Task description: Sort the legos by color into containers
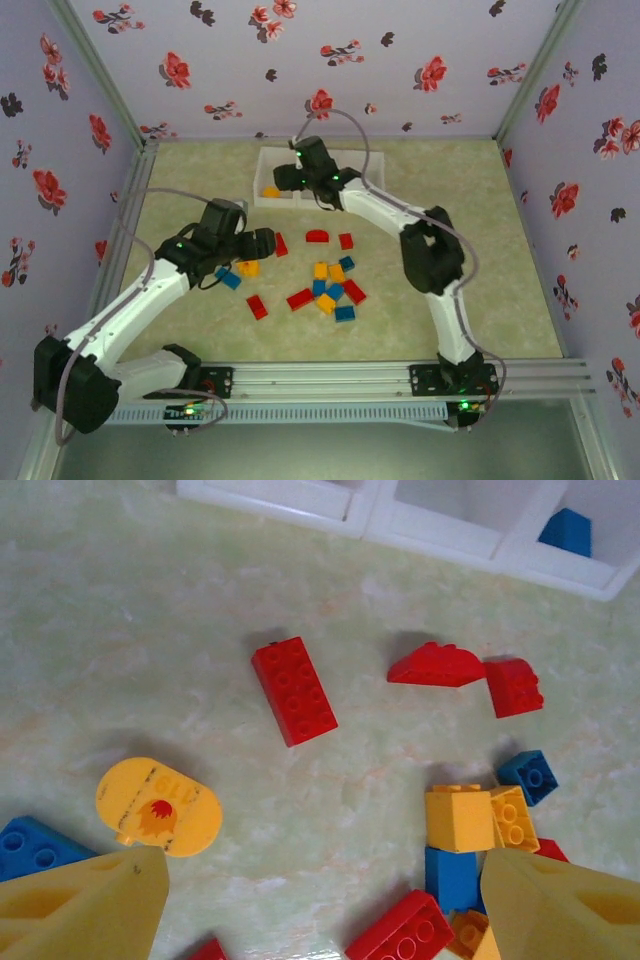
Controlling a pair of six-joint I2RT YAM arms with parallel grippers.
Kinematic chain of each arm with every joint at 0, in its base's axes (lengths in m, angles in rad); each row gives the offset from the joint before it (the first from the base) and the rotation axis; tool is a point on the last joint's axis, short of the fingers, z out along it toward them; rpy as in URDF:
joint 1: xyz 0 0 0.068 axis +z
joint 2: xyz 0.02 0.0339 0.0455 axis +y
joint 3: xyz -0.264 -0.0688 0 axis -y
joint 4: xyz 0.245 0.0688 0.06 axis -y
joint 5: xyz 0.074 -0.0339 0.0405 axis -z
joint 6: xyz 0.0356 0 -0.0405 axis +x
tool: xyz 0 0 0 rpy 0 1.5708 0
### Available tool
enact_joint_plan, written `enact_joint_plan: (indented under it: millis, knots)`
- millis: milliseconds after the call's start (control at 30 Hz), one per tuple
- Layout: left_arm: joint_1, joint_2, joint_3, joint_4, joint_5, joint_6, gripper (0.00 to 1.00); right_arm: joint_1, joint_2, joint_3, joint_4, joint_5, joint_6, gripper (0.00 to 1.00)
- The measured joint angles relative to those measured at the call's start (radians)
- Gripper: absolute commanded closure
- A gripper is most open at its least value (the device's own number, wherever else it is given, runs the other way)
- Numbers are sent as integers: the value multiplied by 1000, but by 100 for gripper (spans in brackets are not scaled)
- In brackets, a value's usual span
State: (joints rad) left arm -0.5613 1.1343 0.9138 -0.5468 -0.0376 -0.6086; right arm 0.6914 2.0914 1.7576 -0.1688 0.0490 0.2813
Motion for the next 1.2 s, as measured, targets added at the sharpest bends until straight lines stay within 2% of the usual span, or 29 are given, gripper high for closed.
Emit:
enact_joint_plan:
  millis: [167,400,533,767,1200]
  knots:
    - [-34,74,0,31,-64,-42,20,0,-293,-251,32,36,18,23]
    - [-78,192,0,95,-143,-102,21,0,-542,-560,32,80,87,25]
    - [-80,304,13,115,-164,-124,26,0,-586,-685,5,79,121,27]
    - [-80,465,69,154,-172,-135,28,0,-666,-846,-21,79,159,29]
    - [-80,673,261,137,-201,-134,34,18,-706,-938,5,78,245,30]
